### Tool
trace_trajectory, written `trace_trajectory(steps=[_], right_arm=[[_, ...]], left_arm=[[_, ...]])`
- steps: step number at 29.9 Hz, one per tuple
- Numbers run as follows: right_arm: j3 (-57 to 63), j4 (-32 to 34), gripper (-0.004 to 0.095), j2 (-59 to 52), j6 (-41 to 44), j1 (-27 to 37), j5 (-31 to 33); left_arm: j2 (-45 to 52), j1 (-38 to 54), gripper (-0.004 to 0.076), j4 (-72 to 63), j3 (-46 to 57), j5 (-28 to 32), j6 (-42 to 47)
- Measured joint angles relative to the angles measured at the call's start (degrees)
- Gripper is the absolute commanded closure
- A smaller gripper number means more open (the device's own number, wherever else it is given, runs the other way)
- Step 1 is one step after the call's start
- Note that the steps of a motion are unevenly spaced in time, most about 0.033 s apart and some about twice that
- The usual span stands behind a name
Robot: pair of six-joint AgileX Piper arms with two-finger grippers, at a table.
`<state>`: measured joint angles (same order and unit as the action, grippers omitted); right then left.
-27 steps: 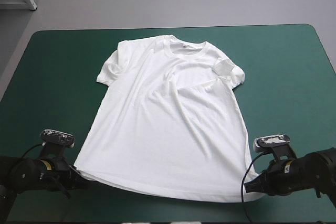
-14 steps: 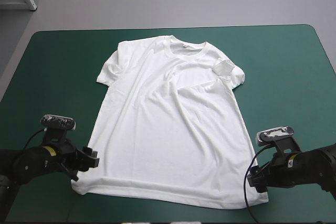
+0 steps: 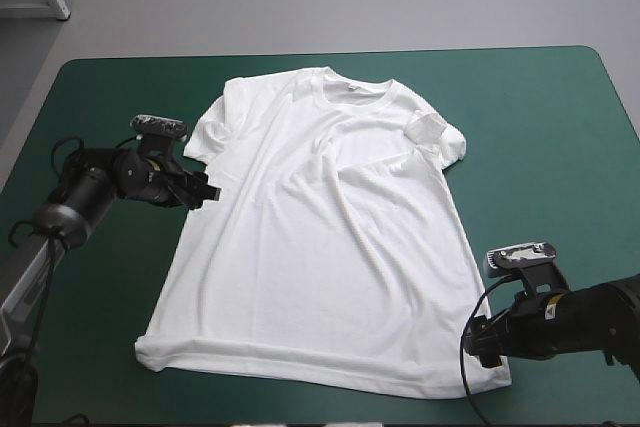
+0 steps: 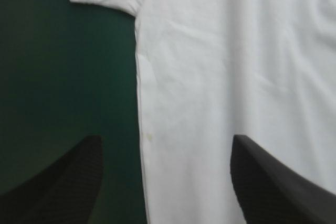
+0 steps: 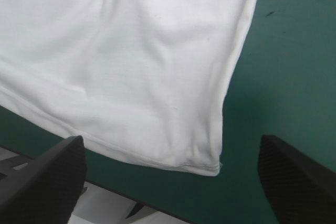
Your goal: Fold the cloth
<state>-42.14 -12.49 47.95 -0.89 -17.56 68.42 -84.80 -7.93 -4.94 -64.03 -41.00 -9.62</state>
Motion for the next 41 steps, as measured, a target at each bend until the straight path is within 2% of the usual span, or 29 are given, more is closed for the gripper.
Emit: trace_trajectory(steps=[7,15,18,22,25,31,41], right_arm=[[0.0,-1.3,0.0140,0.0,0.0,0.0,0.1],[0.0,0.9,0.0143,-0.1,0.0,0.0,-2.0],[-0.3,2.0,0.0143,0.2,0.4,0.0,-5.4],[-3.2,5.1,0.0143,3.7,1.3,0.0,-9.5],[-7.0,8.4,0.0153,8.8,1.5,0.0,-12.4],[-15.2,11.9,0.0216,22.4,1.4,0.8,-18.6],[-31.3,6.4,0.0235,45.2,-4.5,3.1,-19.5]], left_arm=[[-12.6,2.0,0.0237,-2.1,-6.4,4.4,-0.1],[-20.9,2.0,0.0258,-3.5,-9.2,6.2,-0.3],[-21.4,2.0,0.0366,-4.0,-9.7,6.5,-0.4],[-21.6,2.1,0.0578,-4.1,-9.9,6.6,-0.6],[-21.6,2.1,0.0705,-4.2,-9.9,6.5,-0.9],[-21.6,2.1,0.0702,-4.8,-9.9,6.3,-3.3],[-21.6,2.1,0.0703,-5.0,-9.9,6.1,-4.3]])
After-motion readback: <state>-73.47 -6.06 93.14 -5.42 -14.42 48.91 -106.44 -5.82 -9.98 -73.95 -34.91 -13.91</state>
